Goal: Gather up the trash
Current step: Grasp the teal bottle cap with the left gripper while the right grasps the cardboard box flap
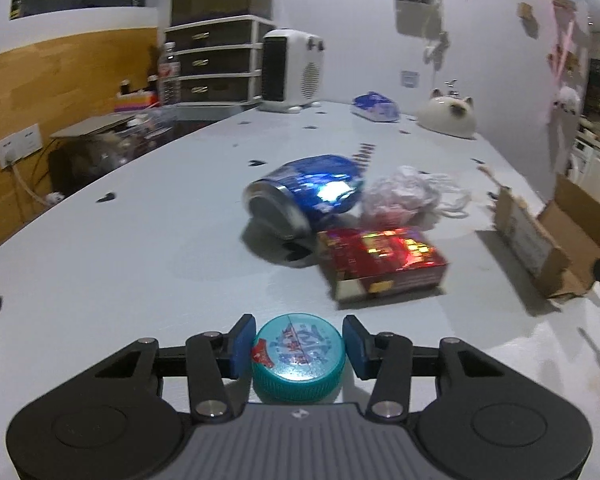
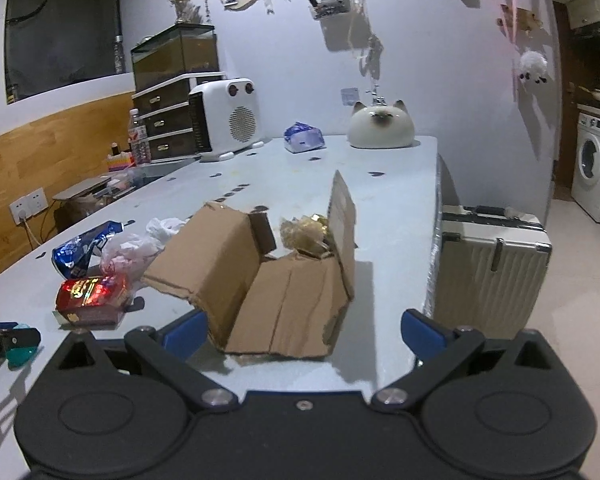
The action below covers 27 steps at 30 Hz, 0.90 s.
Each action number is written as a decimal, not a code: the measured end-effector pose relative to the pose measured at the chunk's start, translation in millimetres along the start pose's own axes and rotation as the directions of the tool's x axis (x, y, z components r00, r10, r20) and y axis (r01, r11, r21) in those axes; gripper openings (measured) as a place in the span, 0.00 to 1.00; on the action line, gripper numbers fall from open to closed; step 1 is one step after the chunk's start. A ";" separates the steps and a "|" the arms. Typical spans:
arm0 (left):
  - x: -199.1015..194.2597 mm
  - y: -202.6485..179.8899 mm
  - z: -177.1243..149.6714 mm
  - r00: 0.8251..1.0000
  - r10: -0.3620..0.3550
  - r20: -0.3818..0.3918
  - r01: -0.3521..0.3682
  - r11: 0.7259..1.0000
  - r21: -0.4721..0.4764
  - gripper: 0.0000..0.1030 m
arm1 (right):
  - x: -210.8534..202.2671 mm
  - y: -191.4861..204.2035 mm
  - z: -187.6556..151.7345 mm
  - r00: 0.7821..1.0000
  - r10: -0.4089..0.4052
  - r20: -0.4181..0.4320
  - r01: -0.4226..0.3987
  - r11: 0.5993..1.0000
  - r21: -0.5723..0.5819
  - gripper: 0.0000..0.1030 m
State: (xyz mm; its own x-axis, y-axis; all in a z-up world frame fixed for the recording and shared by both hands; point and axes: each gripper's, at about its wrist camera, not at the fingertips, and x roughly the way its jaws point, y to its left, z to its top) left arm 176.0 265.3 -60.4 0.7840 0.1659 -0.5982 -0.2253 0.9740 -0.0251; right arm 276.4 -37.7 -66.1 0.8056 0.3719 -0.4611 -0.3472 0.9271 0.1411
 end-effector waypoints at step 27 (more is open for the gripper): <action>0.9 -52.6 11.6 0.971 -0.237 0.031 0.238 0.969 -0.063 0.47 | 58.7 34.3 17.5 0.990 -0.064 -0.127 0.056 0.996 -0.068 1.00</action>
State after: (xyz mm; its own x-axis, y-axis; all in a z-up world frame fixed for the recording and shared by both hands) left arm 195.2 216.1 -50.3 0.8326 -0.0646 -0.5501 -0.0678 0.9738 -0.2170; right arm 320.2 16.8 -73.0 0.7590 0.3030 -0.5763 -0.3338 0.9410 0.0551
